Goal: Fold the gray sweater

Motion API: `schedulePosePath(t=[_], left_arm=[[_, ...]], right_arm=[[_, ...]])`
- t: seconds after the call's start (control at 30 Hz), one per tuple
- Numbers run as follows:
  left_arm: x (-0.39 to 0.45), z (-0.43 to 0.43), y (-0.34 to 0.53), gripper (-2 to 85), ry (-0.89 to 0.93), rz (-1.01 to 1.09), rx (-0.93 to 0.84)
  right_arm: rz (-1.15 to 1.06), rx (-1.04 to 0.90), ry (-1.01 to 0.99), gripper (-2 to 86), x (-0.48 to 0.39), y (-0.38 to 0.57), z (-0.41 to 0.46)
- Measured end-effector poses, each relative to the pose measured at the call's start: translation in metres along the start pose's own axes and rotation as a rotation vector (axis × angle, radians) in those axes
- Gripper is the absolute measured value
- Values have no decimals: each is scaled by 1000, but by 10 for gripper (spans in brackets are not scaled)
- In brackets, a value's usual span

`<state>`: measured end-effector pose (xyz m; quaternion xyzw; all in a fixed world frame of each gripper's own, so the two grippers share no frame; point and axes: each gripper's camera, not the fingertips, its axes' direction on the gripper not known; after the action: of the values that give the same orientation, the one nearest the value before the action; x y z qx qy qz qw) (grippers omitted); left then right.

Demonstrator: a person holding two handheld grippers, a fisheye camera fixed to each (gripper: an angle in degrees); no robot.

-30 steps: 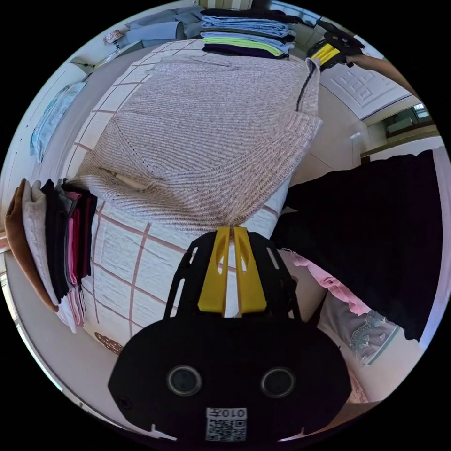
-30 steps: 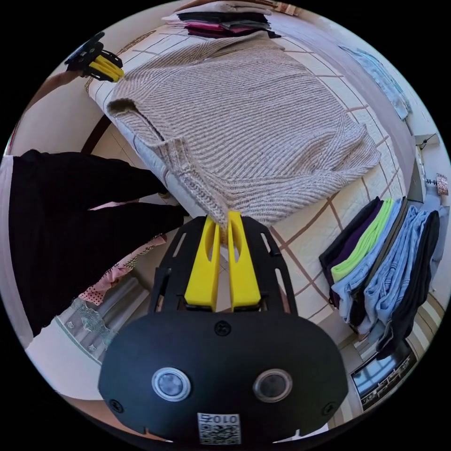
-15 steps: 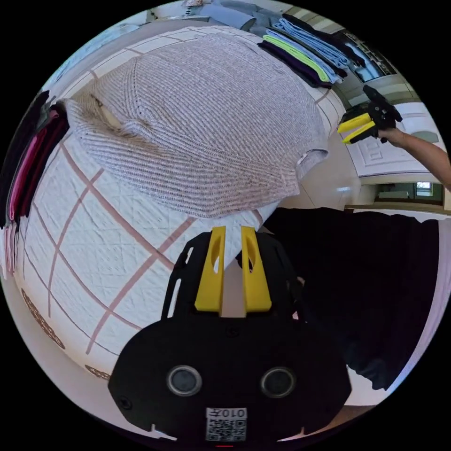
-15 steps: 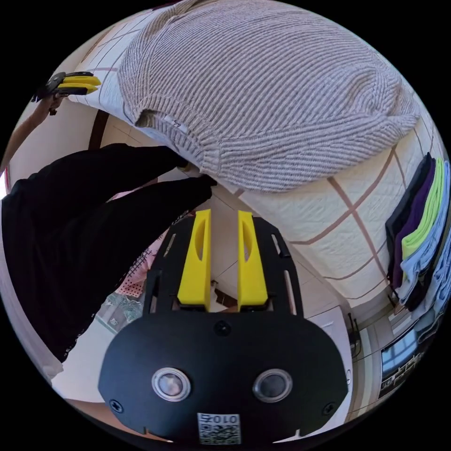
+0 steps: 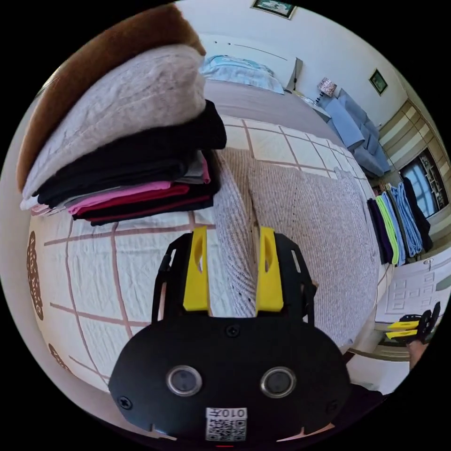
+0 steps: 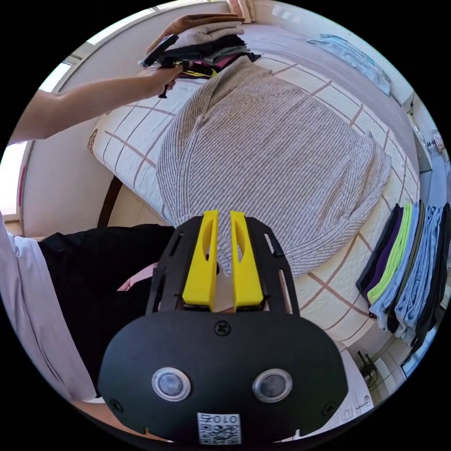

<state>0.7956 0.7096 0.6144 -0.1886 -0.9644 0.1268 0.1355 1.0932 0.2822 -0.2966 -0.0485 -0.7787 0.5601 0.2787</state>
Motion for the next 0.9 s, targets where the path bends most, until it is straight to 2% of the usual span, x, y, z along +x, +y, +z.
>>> schedulePosePath(t=[0.13, 0.27, 0.37, 0.43, 0.47, 0.53, 0.6, 0.67, 0.77, 0.9], left_arm=[[37, 30, -15, 75, -130, 77, -105], [68, -30, 3, 65, -224, 73, 66], [172, -101, 30, 68, -344, 443, 213], [285, -113, 80, 83, -326, 916, 211], [308, -108, 94, 89, -291, 1002, 170], [375, -74, 151, 106, -154, 1235, -139], [394, -70, 192, 114, -71, 1289, -233], [392, -84, 222, 121, -39, 1262, -204], [353, -105, 234, 129, -111, 1111, -171], [268, -94, 218, 137, -188, 950, -292]], right_arm=[[3, 40, -25, 49, -4, 1, -2], [36, 51, -26, 42, 3, 15, -2], [132, 112, -31, 37, 23, 28, -11], [194, 153, -60, 36, 40, 35, -17], [230, 160, -70, 36, 51, 39, -18], [257, 155, -83, 40, 66, 41, -19], [272, 155, -94, 48, 77, 42, -22], [264, 153, -129, 65, 87, 37, -21], [187, 104, -108, 93, 85, 17, -12], [75, 128, -79, 130, 68, -19, -8]])
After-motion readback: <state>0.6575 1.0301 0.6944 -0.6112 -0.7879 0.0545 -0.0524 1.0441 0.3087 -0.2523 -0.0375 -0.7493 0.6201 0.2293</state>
